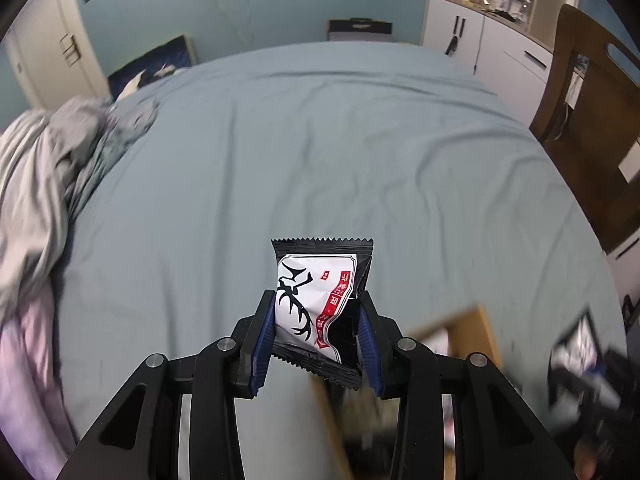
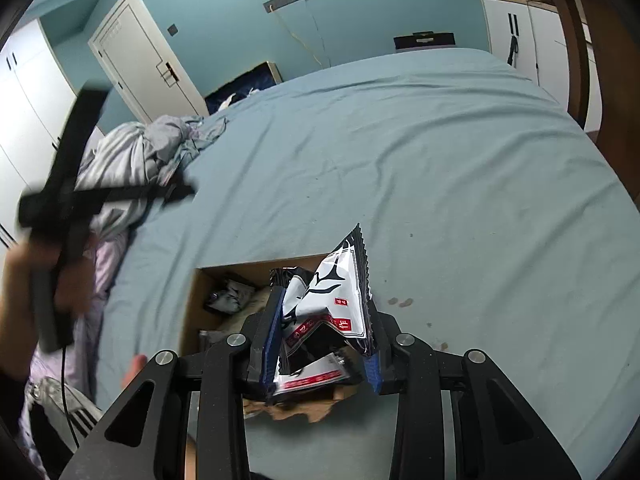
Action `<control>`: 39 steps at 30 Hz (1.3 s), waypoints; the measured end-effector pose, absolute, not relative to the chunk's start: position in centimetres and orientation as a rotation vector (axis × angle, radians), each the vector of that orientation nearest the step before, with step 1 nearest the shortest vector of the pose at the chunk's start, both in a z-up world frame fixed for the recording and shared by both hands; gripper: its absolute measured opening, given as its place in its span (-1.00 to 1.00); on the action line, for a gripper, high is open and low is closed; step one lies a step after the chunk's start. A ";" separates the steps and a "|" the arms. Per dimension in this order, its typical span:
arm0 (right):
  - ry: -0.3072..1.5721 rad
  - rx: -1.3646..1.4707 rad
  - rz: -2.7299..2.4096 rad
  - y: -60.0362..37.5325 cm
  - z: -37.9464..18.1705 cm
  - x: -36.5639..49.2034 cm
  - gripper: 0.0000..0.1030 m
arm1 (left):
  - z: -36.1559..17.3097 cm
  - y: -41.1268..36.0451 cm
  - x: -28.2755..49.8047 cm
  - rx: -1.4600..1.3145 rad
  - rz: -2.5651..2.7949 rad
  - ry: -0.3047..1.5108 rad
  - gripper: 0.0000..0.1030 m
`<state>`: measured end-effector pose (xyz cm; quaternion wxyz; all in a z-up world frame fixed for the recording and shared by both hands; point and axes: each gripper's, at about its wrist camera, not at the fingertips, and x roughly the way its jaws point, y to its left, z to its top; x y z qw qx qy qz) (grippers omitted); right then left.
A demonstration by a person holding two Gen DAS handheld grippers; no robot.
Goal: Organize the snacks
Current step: 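Lower both white packets into the box and open both grippers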
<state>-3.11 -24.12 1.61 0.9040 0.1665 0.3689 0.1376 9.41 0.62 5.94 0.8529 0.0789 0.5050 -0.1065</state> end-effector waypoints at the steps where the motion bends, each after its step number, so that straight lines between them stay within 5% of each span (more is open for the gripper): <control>1: 0.754 0.342 0.288 -23.9 1.7 -3.4 -0.36 | 5.7 1.0 7.5 0.164 -0.223 1.074 -0.27; 9: 0.771 0.307 0.282 -23.7 0.8 -4.1 -0.36 | 1.9 -1.3 1.3 0.178 -0.369 1.079 -0.21; 11: 0.765 0.287 0.282 -23.5 1.5 -4.2 -0.36 | 1.4 -1.7 1.0 0.174 -0.414 1.060 0.23; 12: 0.760 0.278 0.282 -23.4 1.8 -4.3 -0.36 | 1.3 -1.7 0.9 0.178 -0.415 1.043 0.63; 16: 0.725 0.224 0.292 -22.3 2.2 -4.8 -0.36 | 2.8 -1.3 -0.3 0.235 -0.360 0.900 0.91; 33: 0.770 0.166 0.366 -19.6 1.1 -3.8 -0.32 | 4.2 3.9 -1.2 0.304 -0.263 0.833 1.00; 37: 0.719 0.296 0.339 -21.7 1.4 -3.9 0.47 | 4.1 4.7 -0.1 0.220 -0.259 0.866 1.00; 39: 0.663 0.283 0.291 -22.3 2.0 -4.3 0.51 | 3.9 4.9 0.1 0.193 -0.255 0.876 1.00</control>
